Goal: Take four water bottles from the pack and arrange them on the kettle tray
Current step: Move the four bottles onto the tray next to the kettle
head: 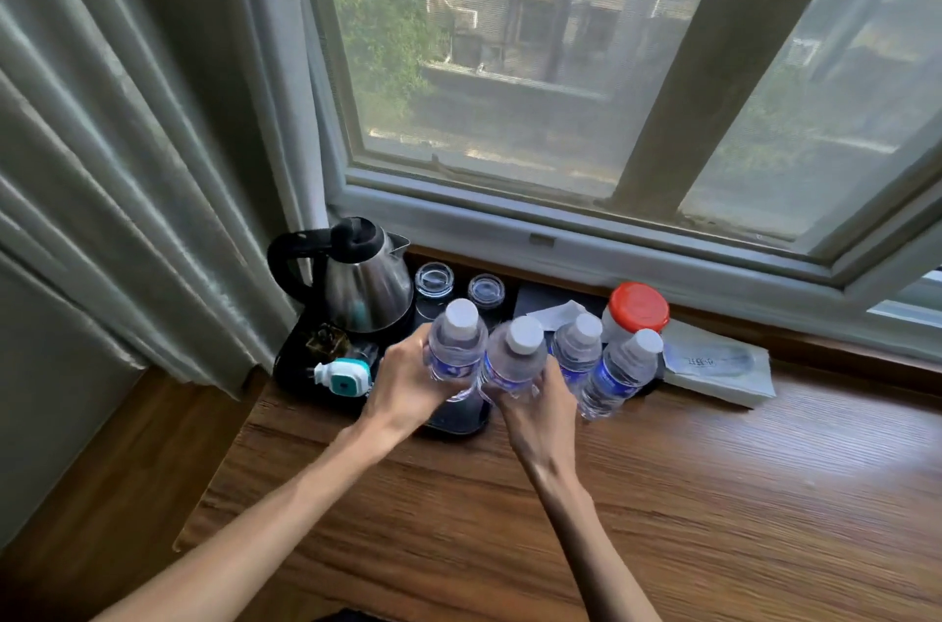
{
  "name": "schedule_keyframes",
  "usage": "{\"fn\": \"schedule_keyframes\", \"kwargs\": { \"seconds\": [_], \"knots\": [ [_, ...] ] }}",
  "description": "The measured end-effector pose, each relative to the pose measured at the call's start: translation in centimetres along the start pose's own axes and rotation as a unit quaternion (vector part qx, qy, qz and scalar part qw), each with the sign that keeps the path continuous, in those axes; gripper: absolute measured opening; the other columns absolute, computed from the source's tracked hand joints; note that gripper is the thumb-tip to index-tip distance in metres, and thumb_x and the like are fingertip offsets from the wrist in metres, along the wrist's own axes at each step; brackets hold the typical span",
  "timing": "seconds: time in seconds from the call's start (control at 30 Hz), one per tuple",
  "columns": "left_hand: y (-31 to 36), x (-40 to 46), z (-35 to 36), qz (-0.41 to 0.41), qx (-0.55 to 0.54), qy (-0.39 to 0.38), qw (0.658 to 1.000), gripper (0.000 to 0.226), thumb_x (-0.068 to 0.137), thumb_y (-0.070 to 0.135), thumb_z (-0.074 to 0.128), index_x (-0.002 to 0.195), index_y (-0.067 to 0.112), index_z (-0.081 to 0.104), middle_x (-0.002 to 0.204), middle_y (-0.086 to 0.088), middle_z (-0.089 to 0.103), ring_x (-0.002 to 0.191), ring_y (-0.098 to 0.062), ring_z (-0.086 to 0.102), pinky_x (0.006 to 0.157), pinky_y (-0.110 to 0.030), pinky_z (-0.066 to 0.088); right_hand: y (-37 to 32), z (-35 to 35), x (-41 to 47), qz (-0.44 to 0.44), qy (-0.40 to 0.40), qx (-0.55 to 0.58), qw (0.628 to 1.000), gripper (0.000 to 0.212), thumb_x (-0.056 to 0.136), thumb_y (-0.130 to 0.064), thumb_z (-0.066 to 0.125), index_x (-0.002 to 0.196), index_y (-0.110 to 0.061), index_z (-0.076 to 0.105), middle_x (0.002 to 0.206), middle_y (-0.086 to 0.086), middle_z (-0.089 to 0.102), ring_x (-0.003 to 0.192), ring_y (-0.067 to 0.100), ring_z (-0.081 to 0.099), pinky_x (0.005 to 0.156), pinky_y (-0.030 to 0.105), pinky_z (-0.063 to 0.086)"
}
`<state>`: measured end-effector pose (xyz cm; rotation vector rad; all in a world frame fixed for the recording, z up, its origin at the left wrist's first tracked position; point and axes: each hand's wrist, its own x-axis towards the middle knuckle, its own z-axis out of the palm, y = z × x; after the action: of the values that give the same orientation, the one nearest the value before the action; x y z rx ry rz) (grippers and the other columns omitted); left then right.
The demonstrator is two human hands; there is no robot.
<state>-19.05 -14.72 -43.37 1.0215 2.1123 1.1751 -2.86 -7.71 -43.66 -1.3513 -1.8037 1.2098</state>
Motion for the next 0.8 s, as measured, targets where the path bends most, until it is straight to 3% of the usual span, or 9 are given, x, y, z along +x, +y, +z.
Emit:
{"fn": "schedule_keyframes", "kwargs": {
  "seconds": [0.17, 0.3, 0.37, 0.5, 0.63, 0.8],
  "knots": [
    [-2.3, 4.0, -1.1, -0.016, 0.016, 0.019, 1.0, 0.059, 0.051, 0.041, 0.088, 0.104, 0.029, 0.064, 0.094, 0.005, 0.078, 0.089, -0.015, 0.074, 0.075, -0.042, 0.06, -1.4, 3.9, 2.6, 0.024, -0.004, 0.018, 1.0, 0.056, 0.07, -0.036, 0.081, 0.119, -0.023, 0.058, 0.11, -0.008, 0.069, 0.099, 0.009, 0.066, 0.087, 0.038, 0.057],
    [-3.2, 5.8, -1.1, -0.028, 0.039, 0.009, 0.999, 0.059, 0.052, 0.043, 0.087, 0.103, 0.021, 0.065, 0.095, -0.002, 0.078, 0.092, -0.021, 0.074, 0.074, -0.04, 0.06, -1.9, 5.2, 4.3, 0.046, -0.021, -0.008, 0.999, 0.03, 0.075, -0.022, 0.079, 0.095, -0.023, 0.057, 0.089, -0.011, 0.063, 0.086, 0.01, 0.062, 0.08, 0.034, 0.053],
    [-3.7, 6.3, -0.9, -0.03, 0.048, -0.003, 0.998, 0.058, 0.055, 0.041, 0.087, 0.104, 0.019, 0.065, 0.097, -0.003, 0.077, 0.095, -0.024, 0.073, 0.075, -0.038, 0.059, -1.8, 5.7, 5.0, 0.049, -0.026, -0.022, 0.998, 0.025, 0.078, -0.019, 0.076, 0.096, -0.018, 0.059, 0.088, -0.009, 0.061, 0.087, 0.011, 0.062, 0.076, 0.032, 0.05],
    [-4.0, 7.2, -0.8, -0.031, 0.055, -0.005, 0.998, 0.057, 0.062, 0.036, 0.089, 0.109, 0.018, 0.064, 0.103, -0.006, 0.076, 0.099, -0.026, 0.07, 0.075, -0.034, 0.055, -1.5, 6.8, 5.6, 0.065, -0.03, -0.028, 0.997, 0.027, 0.079, -0.022, 0.076, 0.097, -0.02, 0.056, 0.094, -0.006, 0.062, 0.086, 0.011, 0.06, 0.069, 0.025, 0.042],
    [-3.7, 8.3, -0.5, -0.039, 0.049, 0.006, 0.998, 0.055, 0.067, 0.03, 0.087, 0.113, 0.014, 0.061, 0.108, -0.011, 0.074, 0.102, -0.032, 0.069, 0.073, -0.03, 0.047, -1.3, 7.6, 6.5, 0.081, -0.011, -0.014, 0.997, 0.034, 0.077, -0.023, 0.078, 0.099, -0.024, 0.052, 0.094, -0.007, 0.061, 0.085, 0.009, 0.058, 0.074, 0.027, 0.043],
    [-3.7, 9.0, -0.1, -0.036, 0.046, 0.02, 0.998, 0.054, 0.07, 0.028, 0.085, 0.115, 0.012, 0.06, 0.11, -0.011, 0.073, 0.104, -0.034, 0.067, 0.074, -0.031, 0.047, -0.7, 8.8, 7.4, 0.082, 0.025, -0.004, 0.996, 0.028, 0.082, -0.03, 0.074, 0.099, -0.03, 0.052, 0.095, -0.009, 0.065, 0.088, 0.011, 0.064, 0.073, 0.027, 0.045]
  ]
}}
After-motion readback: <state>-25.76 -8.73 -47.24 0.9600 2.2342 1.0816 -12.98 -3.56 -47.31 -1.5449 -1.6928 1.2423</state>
